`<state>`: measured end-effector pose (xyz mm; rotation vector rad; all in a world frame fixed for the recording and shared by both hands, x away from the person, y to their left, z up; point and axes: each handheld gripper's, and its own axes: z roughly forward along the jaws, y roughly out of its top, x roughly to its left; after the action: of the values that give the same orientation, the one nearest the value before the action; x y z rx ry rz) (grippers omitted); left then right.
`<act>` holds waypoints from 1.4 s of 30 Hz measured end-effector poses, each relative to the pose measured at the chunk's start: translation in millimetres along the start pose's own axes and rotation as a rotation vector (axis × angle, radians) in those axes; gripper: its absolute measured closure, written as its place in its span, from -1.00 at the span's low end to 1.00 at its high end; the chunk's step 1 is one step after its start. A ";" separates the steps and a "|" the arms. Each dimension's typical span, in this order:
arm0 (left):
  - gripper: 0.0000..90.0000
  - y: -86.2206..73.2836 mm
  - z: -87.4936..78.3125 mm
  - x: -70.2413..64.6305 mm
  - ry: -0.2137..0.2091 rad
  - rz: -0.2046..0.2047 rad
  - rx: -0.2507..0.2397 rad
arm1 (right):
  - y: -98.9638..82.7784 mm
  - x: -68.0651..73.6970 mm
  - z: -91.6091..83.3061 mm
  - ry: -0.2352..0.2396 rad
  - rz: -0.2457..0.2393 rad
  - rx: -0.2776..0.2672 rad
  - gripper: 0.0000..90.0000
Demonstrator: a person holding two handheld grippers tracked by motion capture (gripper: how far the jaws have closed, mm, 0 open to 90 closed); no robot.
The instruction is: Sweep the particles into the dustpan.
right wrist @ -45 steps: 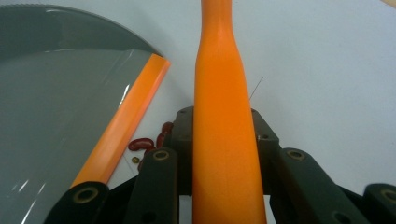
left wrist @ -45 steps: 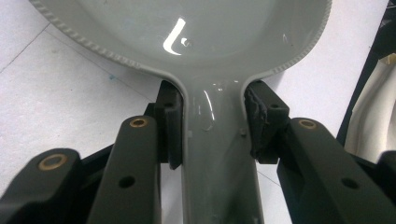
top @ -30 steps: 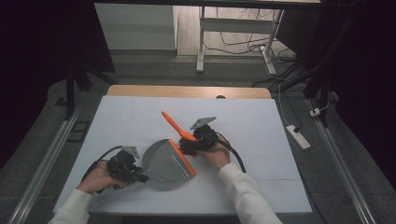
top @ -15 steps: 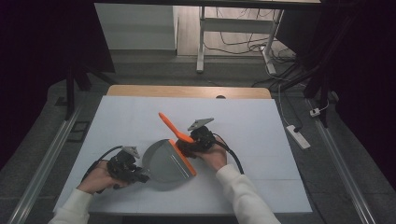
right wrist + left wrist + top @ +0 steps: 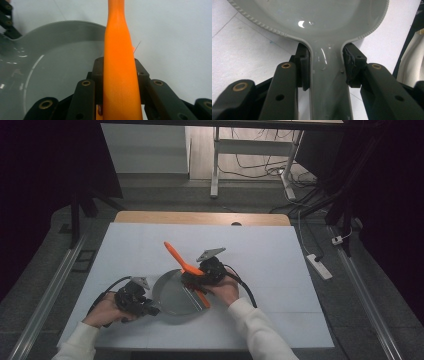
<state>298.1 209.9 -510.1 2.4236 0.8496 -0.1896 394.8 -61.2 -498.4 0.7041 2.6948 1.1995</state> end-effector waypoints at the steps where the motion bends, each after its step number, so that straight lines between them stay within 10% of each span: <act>1: 0.37 0.0 0.0 -0.1 0.000 0.000 0.000 | 0.7 2.3 0.6 0.005 -0.004 0.001 0.56; 12: 0.37 -0.1 0.0 -0.2 0.001 -0.002 -0.005 | 8.2 17.5 -0.7 0.037 -0.053 -0.011 0.56; 26: 0.37 -0.1 -0.5 0.0 0.004 0.005 -0.002 | 1.1 -5.6 -39.1 -0.065 -0.008 -0.068 0.56; 42: 0.36 -0.2 -0.6 -0.1 0.004 0.003 -0.002 | -20.6 -15.3 -29.3 -0.140 0.012 0.039 0.56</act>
<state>297.9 210.3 -509.7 2.4240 0.8468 -0.1824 392.6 -99.9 -494.6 0.7794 2.6086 1.0611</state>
